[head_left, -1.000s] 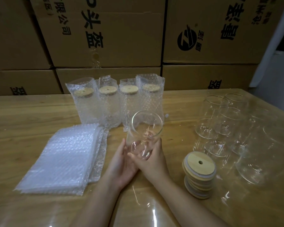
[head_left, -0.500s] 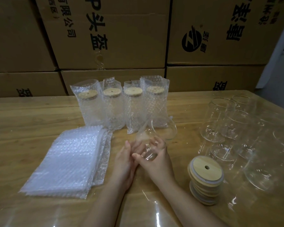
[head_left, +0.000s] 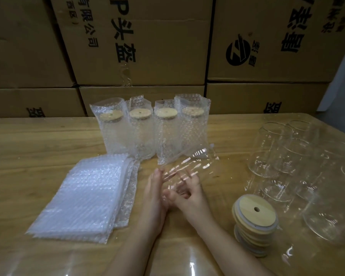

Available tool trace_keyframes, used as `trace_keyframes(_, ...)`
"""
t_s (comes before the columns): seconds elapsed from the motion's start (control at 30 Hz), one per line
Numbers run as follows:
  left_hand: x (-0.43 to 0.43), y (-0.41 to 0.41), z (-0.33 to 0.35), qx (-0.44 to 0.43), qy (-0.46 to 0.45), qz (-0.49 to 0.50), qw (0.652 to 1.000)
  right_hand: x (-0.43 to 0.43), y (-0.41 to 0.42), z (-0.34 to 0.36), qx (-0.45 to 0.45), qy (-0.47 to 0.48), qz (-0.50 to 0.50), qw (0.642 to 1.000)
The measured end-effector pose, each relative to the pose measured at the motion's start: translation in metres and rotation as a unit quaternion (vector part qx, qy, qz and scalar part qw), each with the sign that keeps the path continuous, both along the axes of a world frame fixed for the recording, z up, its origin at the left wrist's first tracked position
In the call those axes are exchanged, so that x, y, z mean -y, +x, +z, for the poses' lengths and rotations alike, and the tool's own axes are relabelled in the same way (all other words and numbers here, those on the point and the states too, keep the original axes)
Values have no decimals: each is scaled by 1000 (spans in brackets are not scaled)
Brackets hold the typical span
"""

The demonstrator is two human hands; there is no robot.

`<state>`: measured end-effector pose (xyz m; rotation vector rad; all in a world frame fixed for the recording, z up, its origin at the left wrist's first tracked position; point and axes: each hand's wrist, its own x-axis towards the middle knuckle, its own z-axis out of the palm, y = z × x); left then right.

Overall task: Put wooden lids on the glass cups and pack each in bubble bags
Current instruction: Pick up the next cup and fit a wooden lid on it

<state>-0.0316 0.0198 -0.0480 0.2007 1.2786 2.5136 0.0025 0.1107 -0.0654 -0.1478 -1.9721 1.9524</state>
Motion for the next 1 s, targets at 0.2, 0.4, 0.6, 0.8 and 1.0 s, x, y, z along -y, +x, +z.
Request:
trace_keyframes(0.2,3,2,-2,-184,-169,134,959,-6,0,4,-28,-181,-2,983)
trace_keyframes(0.4,0,12,-10,-339,-260,95,899,-10,0,5,-74,-242,-66,965)
trace_keyframes(0.6,-2,14,-4,-470,-336,118,808,-10,-4,9,-36,-232,-30,972)
trace_keyframes(0.8,-1,12,1,-610,-375,145,683,-5,0,8,-50,-173,6,984)
trace_keyframes(1.0,-4,13,2,-528,-382,154,743,1,5,10,-94,-65,-30,993)
